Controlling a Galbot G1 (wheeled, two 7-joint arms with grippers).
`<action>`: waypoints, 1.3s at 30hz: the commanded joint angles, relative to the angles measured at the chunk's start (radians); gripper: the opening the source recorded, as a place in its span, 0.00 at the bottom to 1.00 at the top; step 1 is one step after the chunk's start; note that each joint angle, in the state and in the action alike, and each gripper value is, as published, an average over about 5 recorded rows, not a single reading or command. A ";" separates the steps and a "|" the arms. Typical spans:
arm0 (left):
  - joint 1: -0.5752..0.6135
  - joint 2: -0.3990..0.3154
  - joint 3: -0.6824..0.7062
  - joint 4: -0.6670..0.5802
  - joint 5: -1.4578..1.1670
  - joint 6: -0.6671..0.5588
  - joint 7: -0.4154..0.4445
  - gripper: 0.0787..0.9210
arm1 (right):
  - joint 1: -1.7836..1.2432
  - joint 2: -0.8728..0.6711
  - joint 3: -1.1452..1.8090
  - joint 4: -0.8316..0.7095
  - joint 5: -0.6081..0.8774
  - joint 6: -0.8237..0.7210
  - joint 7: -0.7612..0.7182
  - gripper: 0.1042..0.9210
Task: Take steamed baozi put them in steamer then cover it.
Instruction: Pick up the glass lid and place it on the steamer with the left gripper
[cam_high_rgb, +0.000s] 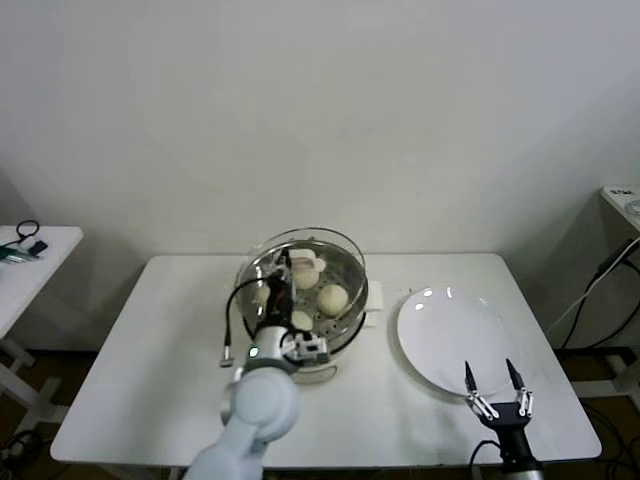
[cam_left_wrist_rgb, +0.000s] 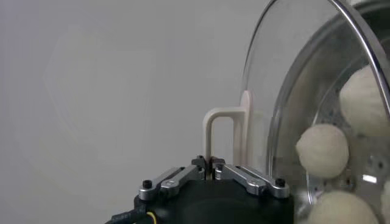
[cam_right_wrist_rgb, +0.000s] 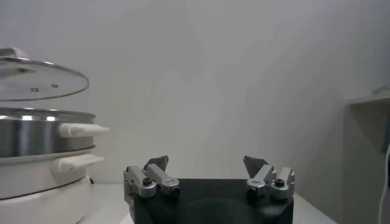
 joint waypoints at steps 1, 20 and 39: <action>-0.047 -0.115 0.082 0.125 0.143 0.025 0.000 0.07 | 0.004 -0.002 0.002 -0.003 0.010 0.005 0.006 0.88; -0.014 -0.040 0.029 0.150 0.137 -0.011 -0.050 0.07 | 0.006 -0.003 0.012 -0.012 0.017 0.012 0.013 0.88; 0.001 -0.014 0.003 0.160 0.102 -0.023 -0.066 0.07 | 0.002 0.005 0.023 0.000 0.014 0.012 0.012 0.88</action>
